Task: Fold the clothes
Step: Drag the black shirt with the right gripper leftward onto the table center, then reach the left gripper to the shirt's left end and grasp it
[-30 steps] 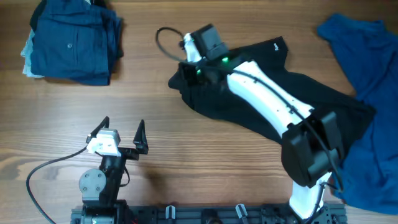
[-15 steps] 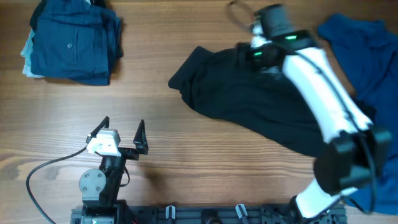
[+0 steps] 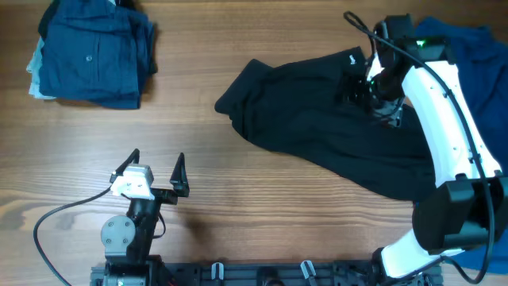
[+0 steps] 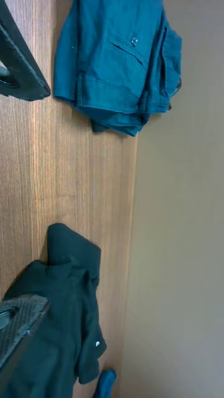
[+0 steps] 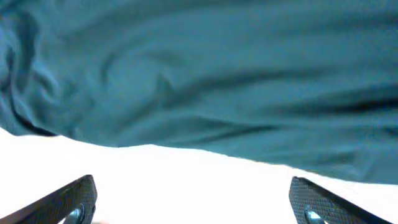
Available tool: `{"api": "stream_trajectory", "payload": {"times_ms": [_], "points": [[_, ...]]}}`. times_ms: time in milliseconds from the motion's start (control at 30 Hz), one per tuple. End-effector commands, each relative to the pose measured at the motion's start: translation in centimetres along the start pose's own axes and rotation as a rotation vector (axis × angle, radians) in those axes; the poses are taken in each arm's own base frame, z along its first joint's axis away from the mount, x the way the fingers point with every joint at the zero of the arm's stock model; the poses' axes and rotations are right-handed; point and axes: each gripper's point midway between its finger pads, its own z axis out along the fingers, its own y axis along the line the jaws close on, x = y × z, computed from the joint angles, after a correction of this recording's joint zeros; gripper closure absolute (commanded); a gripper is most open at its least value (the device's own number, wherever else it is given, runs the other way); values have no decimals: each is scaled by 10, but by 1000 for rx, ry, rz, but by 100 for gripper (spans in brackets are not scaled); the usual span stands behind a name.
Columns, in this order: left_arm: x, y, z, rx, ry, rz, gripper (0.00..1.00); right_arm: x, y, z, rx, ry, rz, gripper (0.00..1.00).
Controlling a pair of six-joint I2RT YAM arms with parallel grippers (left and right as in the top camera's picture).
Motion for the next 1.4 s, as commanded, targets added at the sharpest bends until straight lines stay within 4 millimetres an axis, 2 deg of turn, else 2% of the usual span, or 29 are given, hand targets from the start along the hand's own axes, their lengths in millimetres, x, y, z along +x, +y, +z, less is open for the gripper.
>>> {"api": "stream_trajectory", "payload": {"times_ms": [0,100,167,267,300,433,467,533,600,633,700,867,1000,1067,1100,1267,1367], "points": [[2,1,0,0,3,15,0,11,-1,0,3,45,19,0],[0,0,0,5,-8,8,0,17,2,1,9,66,16,0],[-8,-27,-2,158,-26,-75,0,26,9,5,2,90,-1,0],[5,-80,-20,474,103,-271,0,37,20,15,9,109,-22,0],[8,-91,-26,544,137,-303,0,40,24,19,10,112,-30,0],[11,-109,-40,670,187,-317,0,55,39,28,25,128,-81,0],[7,-110,-40,678,179,-340,0,57,41,28,27,129,-88,0],[-15,-114,-43,710,115,-381,0,61,44,29,35,132,-58,0],[-36,-118,-48,746,50,-395,0,59,37,28,76,112,16,1],[-51,-121,-54,774,1,-388,0,57,27,23,129,78,80,0],[-68,-125,-61,791,-34,-366,0,55,17,15,177,32,135,0],[-109,-132,-71,770,-43,-275,1,58,10,-20,149,-79,151,0],[-139,-129,-59,676,56,-248,1,63,0,-45,147,-161,162,0],[-151,-128,-49,644,134,-243,1,66,-8,-54,166,-189,188,0],[-155,-124,-38,594,223,-246,1,68,-12,-57,177,-200,202,0],[-148,-118,-8,540,448,-281,0,73,-15,-60,183,-192,203,0],[-133,-132,9,635,541,-341,1,73,-16,-60,186,-190,203,0]]}}
